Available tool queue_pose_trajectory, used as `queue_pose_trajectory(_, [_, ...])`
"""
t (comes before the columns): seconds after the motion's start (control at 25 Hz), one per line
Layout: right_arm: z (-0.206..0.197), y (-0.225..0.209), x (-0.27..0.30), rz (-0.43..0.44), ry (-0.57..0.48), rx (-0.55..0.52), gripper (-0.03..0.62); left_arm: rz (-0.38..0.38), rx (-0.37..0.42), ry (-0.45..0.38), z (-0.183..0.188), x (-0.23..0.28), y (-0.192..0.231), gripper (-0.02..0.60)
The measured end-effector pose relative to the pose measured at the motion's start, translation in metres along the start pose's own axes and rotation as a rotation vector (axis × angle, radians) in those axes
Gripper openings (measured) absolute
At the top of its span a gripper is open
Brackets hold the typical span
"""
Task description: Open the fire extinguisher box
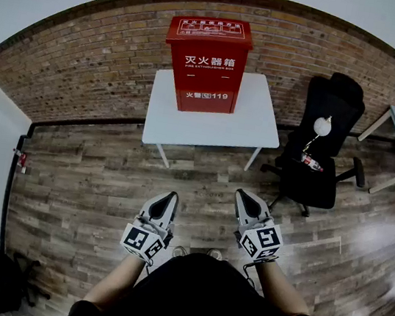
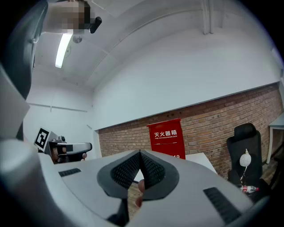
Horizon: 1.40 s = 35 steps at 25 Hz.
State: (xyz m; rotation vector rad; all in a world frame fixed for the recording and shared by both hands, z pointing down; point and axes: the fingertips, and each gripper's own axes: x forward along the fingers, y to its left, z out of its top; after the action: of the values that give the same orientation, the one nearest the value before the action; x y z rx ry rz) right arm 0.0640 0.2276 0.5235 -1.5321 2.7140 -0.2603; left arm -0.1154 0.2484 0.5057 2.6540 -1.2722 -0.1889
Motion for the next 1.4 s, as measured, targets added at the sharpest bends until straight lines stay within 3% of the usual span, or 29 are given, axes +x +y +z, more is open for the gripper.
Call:
queue_pose_trajectory(0.8, [0.002, -0.044, -0.026, 0.051, 0.0, 0.016, 0.018, 0.027, 0.01, -0.009, -0.013, 0.036, -0.038, 0.048])
queue_pose_trajectory(1.4, [-0.003, -0.081, -0.015, 0.125, 0.023, 0.036, 0.018, 0.125, 0.05, -0.028, -0.009, 0.063, -0.043, 0.048])
